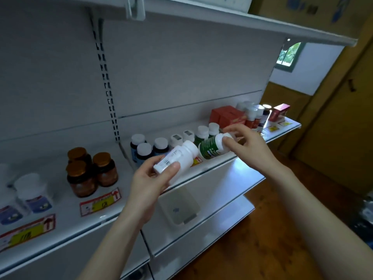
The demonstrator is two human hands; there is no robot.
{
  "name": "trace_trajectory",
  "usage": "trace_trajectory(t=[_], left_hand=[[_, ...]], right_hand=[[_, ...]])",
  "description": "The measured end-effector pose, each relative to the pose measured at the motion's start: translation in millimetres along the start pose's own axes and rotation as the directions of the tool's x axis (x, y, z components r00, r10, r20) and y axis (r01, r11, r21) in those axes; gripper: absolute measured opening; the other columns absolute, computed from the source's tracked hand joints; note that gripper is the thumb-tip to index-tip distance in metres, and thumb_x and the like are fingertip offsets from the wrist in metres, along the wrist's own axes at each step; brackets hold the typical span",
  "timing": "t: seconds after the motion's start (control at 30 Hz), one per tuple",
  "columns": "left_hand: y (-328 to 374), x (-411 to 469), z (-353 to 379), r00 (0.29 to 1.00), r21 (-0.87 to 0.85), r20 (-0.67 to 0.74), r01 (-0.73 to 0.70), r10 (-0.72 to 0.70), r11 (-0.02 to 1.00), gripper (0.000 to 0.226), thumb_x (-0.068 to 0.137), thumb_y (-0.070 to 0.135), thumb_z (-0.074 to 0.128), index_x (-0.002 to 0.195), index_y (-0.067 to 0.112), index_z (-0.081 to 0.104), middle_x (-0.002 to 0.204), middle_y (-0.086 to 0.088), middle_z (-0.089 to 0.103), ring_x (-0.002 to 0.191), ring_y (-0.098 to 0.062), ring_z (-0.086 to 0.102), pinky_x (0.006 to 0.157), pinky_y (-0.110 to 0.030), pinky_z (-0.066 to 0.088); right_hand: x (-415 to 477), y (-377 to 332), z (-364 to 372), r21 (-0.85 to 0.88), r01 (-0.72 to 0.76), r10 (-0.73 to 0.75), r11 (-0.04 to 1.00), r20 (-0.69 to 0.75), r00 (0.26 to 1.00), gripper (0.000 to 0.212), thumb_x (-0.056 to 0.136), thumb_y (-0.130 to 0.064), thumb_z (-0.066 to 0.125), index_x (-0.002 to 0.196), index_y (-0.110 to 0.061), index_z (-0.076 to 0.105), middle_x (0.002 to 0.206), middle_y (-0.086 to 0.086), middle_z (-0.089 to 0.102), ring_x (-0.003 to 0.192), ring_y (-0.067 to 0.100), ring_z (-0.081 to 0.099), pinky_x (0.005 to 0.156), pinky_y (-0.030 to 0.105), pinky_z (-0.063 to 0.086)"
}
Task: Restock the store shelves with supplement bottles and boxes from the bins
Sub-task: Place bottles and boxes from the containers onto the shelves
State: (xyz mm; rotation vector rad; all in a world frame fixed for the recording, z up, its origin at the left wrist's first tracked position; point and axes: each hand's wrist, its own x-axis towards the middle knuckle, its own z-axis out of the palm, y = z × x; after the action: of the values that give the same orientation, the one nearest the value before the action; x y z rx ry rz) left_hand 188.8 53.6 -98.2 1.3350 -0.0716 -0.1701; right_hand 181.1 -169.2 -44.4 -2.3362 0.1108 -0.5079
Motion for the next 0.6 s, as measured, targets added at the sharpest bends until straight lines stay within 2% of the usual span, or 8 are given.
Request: trace_trajectory(t=[0.1, 0.17, 0.27, 0.33, 0.4, 0.47, 0.53, 0.6], left_hand=[[-1, 15, 12, 0.999, 0.050, 0.001, -0.039, 0.039, 0.998, 0.044, 0.059, 0.031, 0.085, 0.099, 0.023, 0.067, 0.100, 0.000, 0.070, 0.096, -0.023, 0.065, 0.084, -0.039, 0.054], [-4, 24, 23, 0.996, 0.090, -0.010, -0.085, 0.086, 0.992, 0.045, 0.060, 0.034, 0.077, 0.102, 0.021, 0.066, 0.099, 0.002, 0.070, 0.094, -0.018, 0.066, 0.078, -0.029, 0.056], [-9, 43, 42, 0.991, 0.118, -0.060, -0.109, 0.116, 0.987, 0.042, 0.070, 0.027, 0.069, 0.110, 0.017, 0.063, 0.098, 0.006, 0.069, 0.084, -0.002, 0.065, 0.064, -0.013, 0.051], [-15, 56, 55, 0.986, 0.137, -0.118, -0.101, 0.118, 0.985, 0.041, 0.071, 0.028, 0.070, 0.110, 0.018, 0.061, 0.097, 0.008, 0.069, 0.080, 0.001, 0.065, 0.064, -0.015, 0.051], [-20, 68, 70, 0.976, 0.144, -0.187, -0.088, 0.114, 0.986, 0.056, 0.060, 0.039, 0.079, 0.108, 0.017, 0.060, 0.096, 0.003, 0.069, 0.085, -0.008, 0.067, 0.070, -0.027, 0.055], [-26, 79, 85, 0.960, 0.083, -0.266, -0.066, 0.086, 0.994, 0.068, 0.050, 0.045, 0.086, 0.104, 0.014, 0.059, 0.099, -0.004, 0.068, 0.091, -0.020, 0.067, 0.076, -0.036, 0.055], [-31, 86, 97, 0.940, 0.038, -0.332, -0.069, 0.078, 0.997, 0.059, 0.053, 0.040, 0.082, 0.101, 0.016, 0.059, 0.101, -0.005, 0.067, 0.094, -0.023, 0.067, 0.078, -0.036, 0.054], [-34, 89, 107, 0.916, 0.063, -0.389, -0.076, 0.094, 0.995, 0.050, 0.057, 0.037, 0.076, 0.100, 0.020, 0.058, 0.101, -0.003, 0.068, 0.094, -0.021, 0.067, 0.076, -0.034, 0.054]], right_hand=[[22, 13, -5, 0.061, 0.046, -0.045, 0.997, -0.017, 0.999, 0.019, 0.087, -0.019, 0.059, 0.106, -0.020, 0.061, 0.094, -0.010, 0.059, 0.080, 0.006, 0.054, 0.071, 0.022, 0.044], [41, 23, -7, 0.074, 0.086, -0.085, 0.994, -0.022, 0.996, 0.021, 0.087, -0.021, 0.060, 0.109, -0.020, 0.061, 0.092, -0.018, 0.057, 0.081, 0.002, 0.054, 0.074, 0.023, 0.045], [75, 41, -8, 0.049, 0.180, -0.179, 0.982, -0.035, 0.983, 0.026, 0.088, -0.022, 0.060, 0.112, -0.014, 0.061, 0.098, -0.011, 0.058, 0.090, 0.008, 0.055, 0.080, 0.026, 0.045], [101, 54, -8, 0.032, 0.243, -0.242, 0.970, -0.021, 0.970, 0.027, 0.088, -0.021, 0.060, 0.113, -0.013, 0.061, 0.100, -0.007, 0.059, 0.093, 0.012, 0.056, 0.079, 0.026, 0.044], [128, 66, -8, 0.041, 0.261, -0.261, 0.964, 0.010, 0.965, 0.028, 0.088, -0.022, 0.060, 0.115, -0.015, 0.060, 0.100, -0.005, 0.060, 0.092, 0.011, 0.055, 0.075, 0.020, 0.042], [154, 77, -9, 0.067, 0.296, -0.299, 0.953, 0.027, 0.954, 0.028, 0.087, -0.022, 0.061, 0.114, -0.017, 0.060, 0.100, -0.004, 0.059, 0.089, 0.010, 0.054, 0.068, 0.009, 0.040], [177, 86, -10, 0.116, 0.326, -0.333, 0.938, 0.053, 0.941, 0.027, 0.088, -0.021, 0.060, 0.114, -0.017, 0.060, 0.101, -0.006, 0.058, 0.090, 0.010, 0.054, 0.067, 0.004, 0.038], [199, 92, -7, 0.125, 0.330, -0.345, 0.936, 0.126, 0.930, 0.028, 0.089, -0.022, 0.059, 0.117, -0.017, 0.059, 0.107, -0.003, 0.060, 0.093, 0.010, 0.053, 0.070, 0.010, 0.038]])
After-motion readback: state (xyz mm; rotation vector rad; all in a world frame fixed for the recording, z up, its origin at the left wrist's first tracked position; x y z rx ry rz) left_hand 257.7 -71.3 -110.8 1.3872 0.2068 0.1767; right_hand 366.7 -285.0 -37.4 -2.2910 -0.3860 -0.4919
